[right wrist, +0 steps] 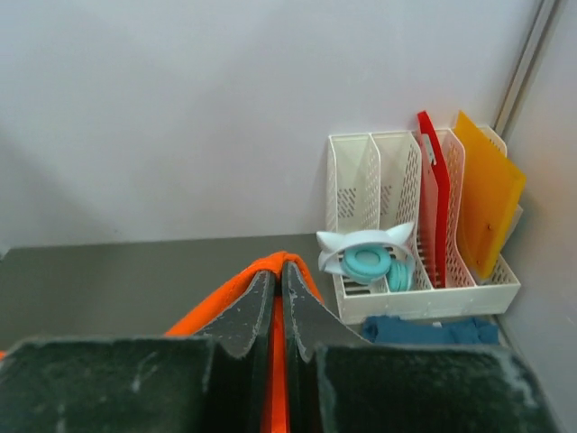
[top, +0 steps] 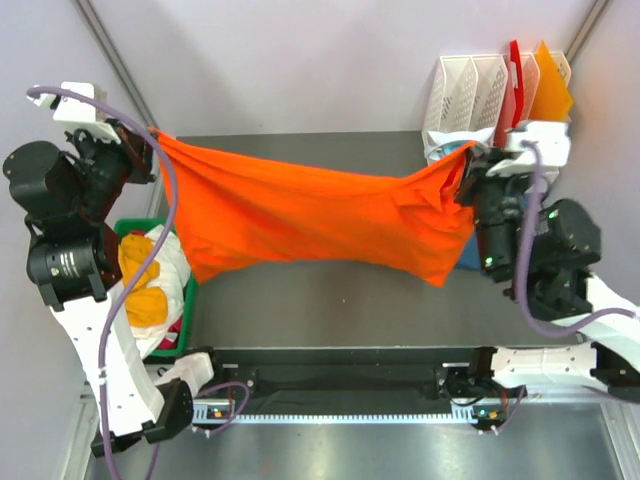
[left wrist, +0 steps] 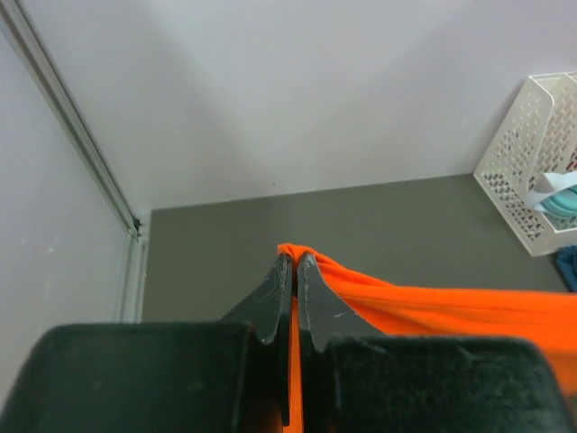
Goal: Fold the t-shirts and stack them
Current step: Grap the side of the flattened tshirt closest away from the robot with both arms
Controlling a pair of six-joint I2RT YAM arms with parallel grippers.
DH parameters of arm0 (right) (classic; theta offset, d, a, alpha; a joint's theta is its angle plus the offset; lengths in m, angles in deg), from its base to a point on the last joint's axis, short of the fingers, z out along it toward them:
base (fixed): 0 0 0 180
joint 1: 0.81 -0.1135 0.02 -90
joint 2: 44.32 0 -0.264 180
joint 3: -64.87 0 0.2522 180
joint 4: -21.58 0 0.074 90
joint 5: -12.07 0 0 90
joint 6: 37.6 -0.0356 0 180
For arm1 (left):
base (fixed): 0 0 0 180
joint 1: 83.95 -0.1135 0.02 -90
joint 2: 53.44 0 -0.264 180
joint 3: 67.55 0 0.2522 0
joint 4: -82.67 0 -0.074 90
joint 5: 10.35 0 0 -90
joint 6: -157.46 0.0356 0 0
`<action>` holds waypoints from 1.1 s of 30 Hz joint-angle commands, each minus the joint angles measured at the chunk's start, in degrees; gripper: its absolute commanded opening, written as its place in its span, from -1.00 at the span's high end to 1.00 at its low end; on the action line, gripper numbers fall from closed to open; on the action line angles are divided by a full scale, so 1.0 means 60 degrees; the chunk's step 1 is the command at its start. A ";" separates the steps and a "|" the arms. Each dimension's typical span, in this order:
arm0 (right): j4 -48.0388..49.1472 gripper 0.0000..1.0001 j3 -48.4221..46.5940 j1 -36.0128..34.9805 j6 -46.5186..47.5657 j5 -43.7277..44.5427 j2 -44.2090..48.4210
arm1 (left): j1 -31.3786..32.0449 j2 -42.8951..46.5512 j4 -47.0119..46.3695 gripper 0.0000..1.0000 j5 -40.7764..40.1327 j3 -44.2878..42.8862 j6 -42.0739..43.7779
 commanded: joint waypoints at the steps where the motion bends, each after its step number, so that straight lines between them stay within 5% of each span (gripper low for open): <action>1: 0.4037 1.00 0.0280 -0.1168 0.4118 0.2010 -0.0329 | -0.0025 -0.0163 0.0805 1.00 0.0239 -0.0776 -0.0274; 6: 0.4820 1.00 0.0045 -0.0603 0.4623 0.1163 -0.0520 | -0.0025 -0.0381 0.0323 1.00 0.0312 -0.0675 -0.0713; 7: 0.4383 1.00 -0.0129 -0.0192 0.4214 0.0741 -0.0578 | -0.0040 -0.0426 0.0147 1.00 0.0327 -0.0428 -0.0787; 11: -0.1581 1.00 -0.1505 0.3130 -0.1296 -0.2142 -0.1192 | -0.0011 -0.1171 -0.0775 1.00 0.0400 0.0029 -0.0963; 15: -0.3001 1.00 -0.2529 0.6321 -0.2935 -0.4737 -0.3090 | 0.0266 -0.2823 -0.1143 1.00 0.0065 -0.0220 -0.0701; 18: -0.3341 1.00 -0.3306 0.7236 -0.3524 -0.5913 -0.4702 | 0.0969 -0.3806 -0.1405 1.00 -0.0813 -0.0542 -0.0102; 26: -0.3297 1.00 -0.6836 0.7664 -0.3233 -0.5914 -0.8951 | 0.1820 -0.6705 -0.2271 1.00 -0.2132 -0.1683 0.0429; 33: -0.2668 1.00 -0.8756 0.7840 -0.3085 -0.5914 -1.0510 | 0.1879 -0.9330 -0.1862 1.00 -0.2602 -0.5542 0.0370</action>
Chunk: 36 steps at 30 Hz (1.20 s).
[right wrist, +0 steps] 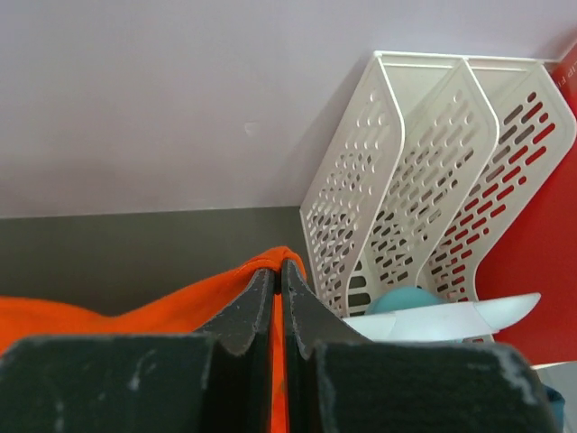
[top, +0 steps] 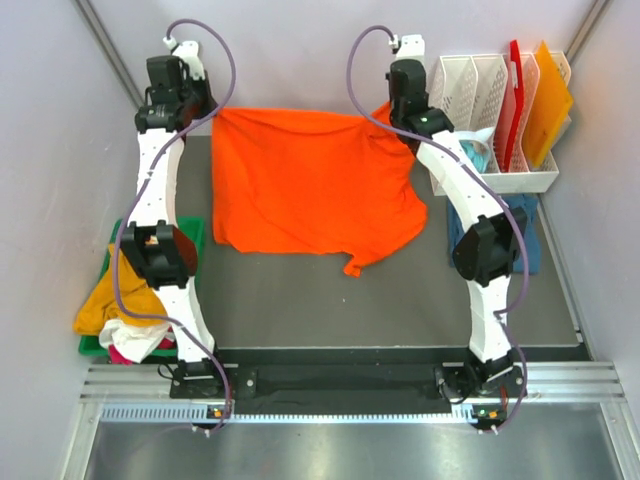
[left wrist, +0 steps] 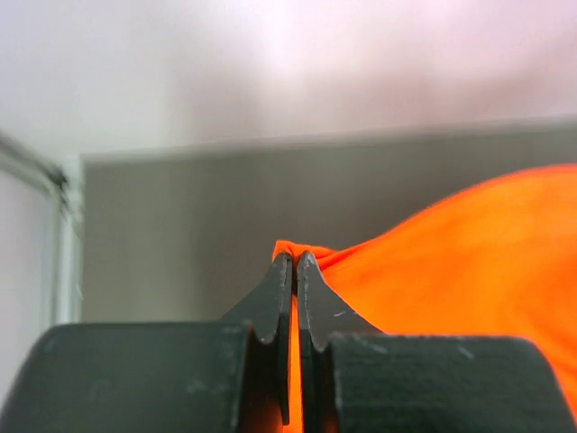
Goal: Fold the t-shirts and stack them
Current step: Grap the side of the flattened tshirt closest away from the robot with both arms
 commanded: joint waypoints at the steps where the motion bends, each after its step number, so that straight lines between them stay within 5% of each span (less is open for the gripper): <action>1: 0.1026 1.00 -0.1618 0.0219 0.0063 0.0042 0.0109 | 0.0035 -0.1004 -0.0597 1.00 -0.0577 -0.2906 0.0162; 6: 0.1319 1.00 -0.2599 0.0102 0.0311 0.0319 0.0225 | 0.0328 -0.1285 -0.1414 1.00 -0.0973 -0.3978 0.0411; 13: 0.1103 1.00 -0.2222 -0.0133 0.0344 0.0379 0.1074 | 0.0461 -0.0612 -0.1537 1.00 -0.1062 -0.3717 0.0369; 16: 0.0967 1.00 -0.0338 -0.0307 -0.0010 0.0524 0.1863 | 0.0446 0.0596 -0.1109 1.00 -0.0667 -0.2155 0.0163; 20: 0.2769 1.00 0.4609 -0.1316 0.0429 0.1330 0.4933 | 0.0431 0.3793 -0.2253 1.00 -0.0125 0.2618 0.0191; 27: 0.4157 1.00 0.7168 -0.4741 0.2052 0.4604 0.8221 | 0.0373 0.6901 0.0133 1.00 0.1311 0.3272 0.0250; 29: 0.4978 1.00 0.7577 -0.6463 0.3383 0.5516 0.8822 | 0.0373 0.7765 0.0660 1.00 0.1385 0.3054 0.0236; 30: 0.6679 1.00 0.7768 -0.7113 0.4142 0.6507 0.8955 | 0.0387 0.8029 0.1229 1.00 0.1414 0.2994 0.0236; 32: 0.9231 1.00 0.8338 -0.8866 0.7448 0.7304 0.9059 | 0.0402 0.8820 0.1686 1.00 0.1313 0.2703 0.0192; 36: 1.7303 1.00 0.7788 -1.1013 1.5285 0.8070 0.7920 | 0.0373 0.9394 0.3017 1.00 0.1151 0.1546 0.0148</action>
